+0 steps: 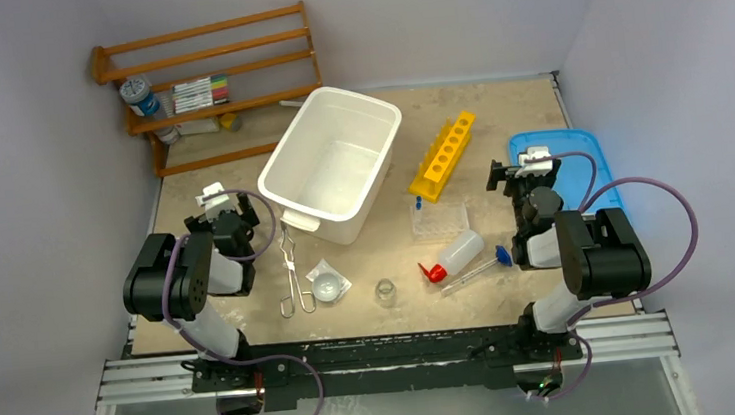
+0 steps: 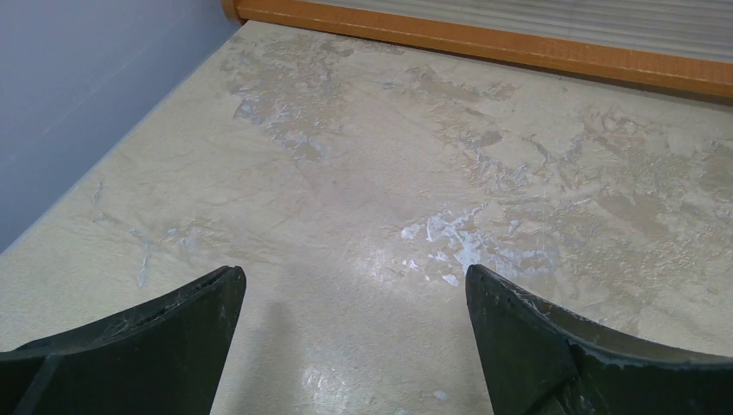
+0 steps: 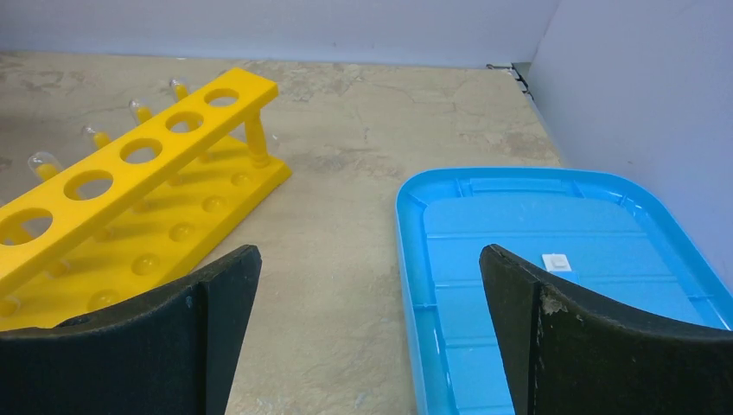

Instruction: Organize the chemistry lab equipment

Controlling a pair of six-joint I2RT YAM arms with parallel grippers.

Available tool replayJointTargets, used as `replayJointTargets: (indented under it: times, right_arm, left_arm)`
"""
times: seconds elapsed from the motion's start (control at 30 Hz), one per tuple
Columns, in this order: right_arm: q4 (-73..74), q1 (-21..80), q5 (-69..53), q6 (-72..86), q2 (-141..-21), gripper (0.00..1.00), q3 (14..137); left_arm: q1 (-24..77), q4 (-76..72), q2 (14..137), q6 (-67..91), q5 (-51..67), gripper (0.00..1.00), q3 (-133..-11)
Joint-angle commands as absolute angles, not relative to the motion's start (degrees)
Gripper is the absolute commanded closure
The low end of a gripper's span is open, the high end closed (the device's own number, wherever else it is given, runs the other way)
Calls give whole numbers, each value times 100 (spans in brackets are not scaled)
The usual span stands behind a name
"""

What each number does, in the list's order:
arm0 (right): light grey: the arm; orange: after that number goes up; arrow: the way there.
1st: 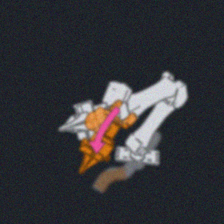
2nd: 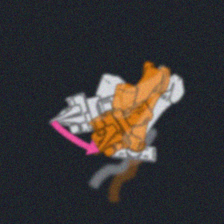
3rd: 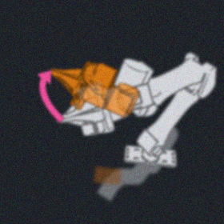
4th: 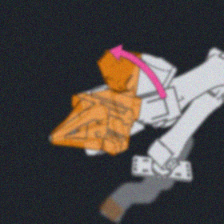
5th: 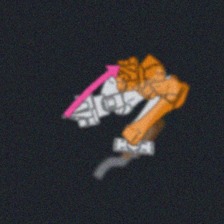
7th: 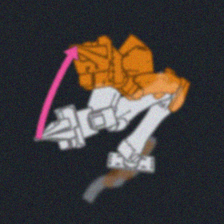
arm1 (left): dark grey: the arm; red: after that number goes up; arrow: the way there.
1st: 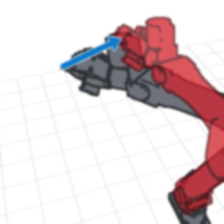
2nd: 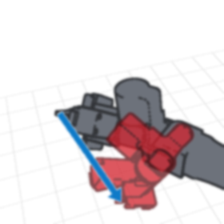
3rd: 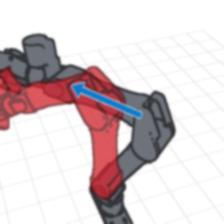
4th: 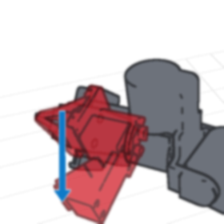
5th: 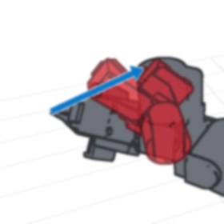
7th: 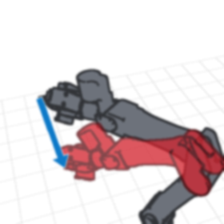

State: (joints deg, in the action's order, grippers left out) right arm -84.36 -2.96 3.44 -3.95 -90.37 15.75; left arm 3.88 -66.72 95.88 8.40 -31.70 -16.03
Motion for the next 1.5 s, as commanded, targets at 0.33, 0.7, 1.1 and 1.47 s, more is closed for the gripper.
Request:
replayJointTargets:
  times: [0.33,0.7,1.1,1.47]
  right_arm:
    - [-9020,-295,1176,-328,-8758,0,1547]
    - [-4578,-289,-577,801,-6070,0,3234]
    - [-3513,-290,-3437,3630,-5807,0,4422]
    - [-3532,916,-4115,3082,-5563,100,4265]
  left_arm:
    - [327,-6865,9473,948,-3069,0,-1731]
    - [325,-4116,7073,1997,-3754,0,-2839]
    - [326,240,5657,4357,-2030,0,-6000]
    - [334,1042,5824,4007,160,100,-5821]
